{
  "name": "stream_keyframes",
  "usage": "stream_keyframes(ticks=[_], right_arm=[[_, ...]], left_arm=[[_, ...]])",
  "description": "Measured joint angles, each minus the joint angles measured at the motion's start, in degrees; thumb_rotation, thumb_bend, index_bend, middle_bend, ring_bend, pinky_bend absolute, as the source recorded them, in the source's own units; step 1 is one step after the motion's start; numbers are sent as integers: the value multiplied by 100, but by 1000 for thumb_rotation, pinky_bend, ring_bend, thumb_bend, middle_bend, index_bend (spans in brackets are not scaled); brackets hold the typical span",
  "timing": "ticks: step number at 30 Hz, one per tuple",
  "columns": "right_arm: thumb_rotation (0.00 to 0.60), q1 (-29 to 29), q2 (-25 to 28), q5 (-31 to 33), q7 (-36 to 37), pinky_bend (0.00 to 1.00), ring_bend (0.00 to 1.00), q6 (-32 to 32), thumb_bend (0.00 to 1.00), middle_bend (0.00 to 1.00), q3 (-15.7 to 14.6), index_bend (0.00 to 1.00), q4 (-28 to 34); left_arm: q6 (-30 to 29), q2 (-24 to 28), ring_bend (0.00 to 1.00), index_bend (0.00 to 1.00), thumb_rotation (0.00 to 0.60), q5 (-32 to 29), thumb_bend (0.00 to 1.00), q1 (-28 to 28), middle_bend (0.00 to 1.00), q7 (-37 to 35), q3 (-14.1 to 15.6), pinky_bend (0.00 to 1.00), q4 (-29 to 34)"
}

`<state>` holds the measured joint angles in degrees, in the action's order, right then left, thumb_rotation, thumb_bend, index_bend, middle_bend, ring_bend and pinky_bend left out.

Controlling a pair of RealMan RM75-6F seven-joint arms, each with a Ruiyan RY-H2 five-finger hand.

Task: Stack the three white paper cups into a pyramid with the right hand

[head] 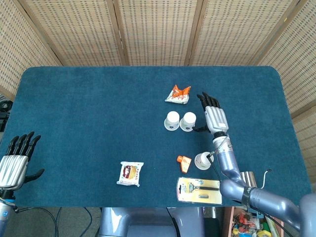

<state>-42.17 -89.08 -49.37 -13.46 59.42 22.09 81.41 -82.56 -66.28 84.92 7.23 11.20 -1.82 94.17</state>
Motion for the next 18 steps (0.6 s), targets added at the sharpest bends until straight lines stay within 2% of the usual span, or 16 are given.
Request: stream_keyframes(ticks=[5, 10, 13, 18], right_arm=[[600, 351, 677, -40, -296, 0, 0, 346, 12, 0, -143, 130, 1031], [600, 801, 1409, -184, -603, 0, 0, 735, 12, 0, -476, 211, 2067], [600, 1023, 1633, -499, -754, 0, 0, 983, 12, 0, -745, 240, 2400], [600, 1388, 1709, -1223, -964, 0, 0, 1390, 12, 0, -1320, 267, 2646]], left_arm=[[-53, 16, 0, 0, 600, 120, 196, -14, 0, 9, 41, 0, 50], [-88, 22, 0, 0, 600, 220, 196, -27, 0, 51, 93, 0, 91], [-85, 20, 0, 0, 600, 285, 196, -23, 0, 98, 124, 0, 122], [-94, 29, 0, 0, 600, 346, 196, -28, 0, 116, 158, 0, 180]])
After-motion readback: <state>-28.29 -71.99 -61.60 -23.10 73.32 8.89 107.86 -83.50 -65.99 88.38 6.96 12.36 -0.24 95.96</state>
